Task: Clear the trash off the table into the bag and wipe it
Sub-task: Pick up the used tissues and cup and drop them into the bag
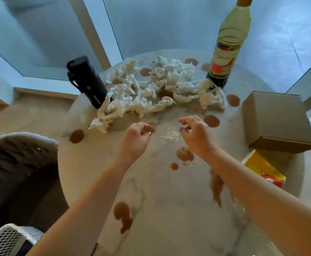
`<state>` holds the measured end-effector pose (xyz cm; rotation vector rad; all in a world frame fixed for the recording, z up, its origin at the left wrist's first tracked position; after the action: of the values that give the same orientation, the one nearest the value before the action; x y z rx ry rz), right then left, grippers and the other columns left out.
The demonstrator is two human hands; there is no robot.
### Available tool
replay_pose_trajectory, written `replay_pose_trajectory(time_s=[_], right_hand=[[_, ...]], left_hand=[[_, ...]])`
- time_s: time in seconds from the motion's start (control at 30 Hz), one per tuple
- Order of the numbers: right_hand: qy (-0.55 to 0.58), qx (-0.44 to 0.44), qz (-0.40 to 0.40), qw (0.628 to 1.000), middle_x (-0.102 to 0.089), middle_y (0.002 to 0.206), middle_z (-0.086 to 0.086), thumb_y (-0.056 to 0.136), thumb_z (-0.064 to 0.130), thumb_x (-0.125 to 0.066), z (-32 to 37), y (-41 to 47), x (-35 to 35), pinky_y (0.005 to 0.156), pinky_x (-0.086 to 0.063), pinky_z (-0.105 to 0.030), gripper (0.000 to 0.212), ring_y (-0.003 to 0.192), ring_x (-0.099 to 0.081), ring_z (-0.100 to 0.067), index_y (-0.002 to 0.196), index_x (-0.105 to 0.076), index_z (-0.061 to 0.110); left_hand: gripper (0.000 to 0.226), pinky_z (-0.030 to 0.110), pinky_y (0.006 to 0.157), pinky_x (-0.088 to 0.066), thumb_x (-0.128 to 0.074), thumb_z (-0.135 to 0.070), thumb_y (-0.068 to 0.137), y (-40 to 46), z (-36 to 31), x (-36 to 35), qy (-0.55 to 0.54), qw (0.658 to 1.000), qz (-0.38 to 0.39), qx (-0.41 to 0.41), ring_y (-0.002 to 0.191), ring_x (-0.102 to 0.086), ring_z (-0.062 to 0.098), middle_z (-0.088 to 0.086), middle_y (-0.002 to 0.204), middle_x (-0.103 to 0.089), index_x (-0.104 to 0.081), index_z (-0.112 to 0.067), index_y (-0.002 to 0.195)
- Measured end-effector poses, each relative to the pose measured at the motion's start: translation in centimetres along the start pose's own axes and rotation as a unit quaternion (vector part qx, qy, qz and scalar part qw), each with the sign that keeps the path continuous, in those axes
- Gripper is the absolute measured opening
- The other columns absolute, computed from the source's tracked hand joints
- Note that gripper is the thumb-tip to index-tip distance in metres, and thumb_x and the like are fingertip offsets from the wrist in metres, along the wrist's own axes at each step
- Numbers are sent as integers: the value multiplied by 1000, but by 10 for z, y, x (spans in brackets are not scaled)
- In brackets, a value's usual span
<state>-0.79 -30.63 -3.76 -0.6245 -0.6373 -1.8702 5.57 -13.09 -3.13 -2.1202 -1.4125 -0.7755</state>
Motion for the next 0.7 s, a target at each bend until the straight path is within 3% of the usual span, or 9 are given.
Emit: replay_pose_trajectory(time_s=[0.13, 0.27, 0.43, 0.7], right_hand=[[-75, -1, 45, 996, -55, 122, -14, 85, -1, -54, -9, 57, -29, 98, -36, -25, 39, 114, -50, -26, 124, -54, 3], [-109, 3, 34, 993, -53, 119, -18, 85, -5, -50, -14, 105, -47, 98, -35, -28, 39, 112, -49, -31, 123, -55, 3], [-134, -27, 60, 989, -52, 117, -20, 87, -1, -50, -21, 136, -69, 95, -38, -34, 32, 109, -49, -34, 118, -56, -1], [-134, -15, -3, 991, -60, 97, -22, 85, -2, -53, -30, 128, -57, 79, -42, -29, 19, 91, -55, -32, 101, -63, -5]], left_hand=[[30, 30, 95, -46, -59, -1, 83, 51, 7, -12, 41, 997, 24, -55, 103, -58, 24, 14, 111, -59, -61, -4, 113], [39, 30, 101, -34, -57, -4, 84, 93, 1, -26, 96, 988, 20, -118, 115, -49, 26, 13, 121, -56, -56, -6, 123], [28, 34, 95, -36, -56, -15, 87, 123, 10, -39, 182, 978, -6, -101, 110, -43, 29, 14, 113, -53, -57, -5, 113], [17, 40, 85, -45, -57, 3, 80, 117, 21, -33, 153, 980, -29, -128, 98, -51, 31, 17, 95, -59, -63, 0, 96]])
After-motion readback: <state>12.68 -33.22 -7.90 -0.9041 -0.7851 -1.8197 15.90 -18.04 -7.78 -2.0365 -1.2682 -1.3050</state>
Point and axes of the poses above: each hand's wrist, its own y-axis towards the middle knuckle, its own x-axis out of the back of the hand, z = x × y, the point moved 2 cm from there along y, towards the middle knuckle
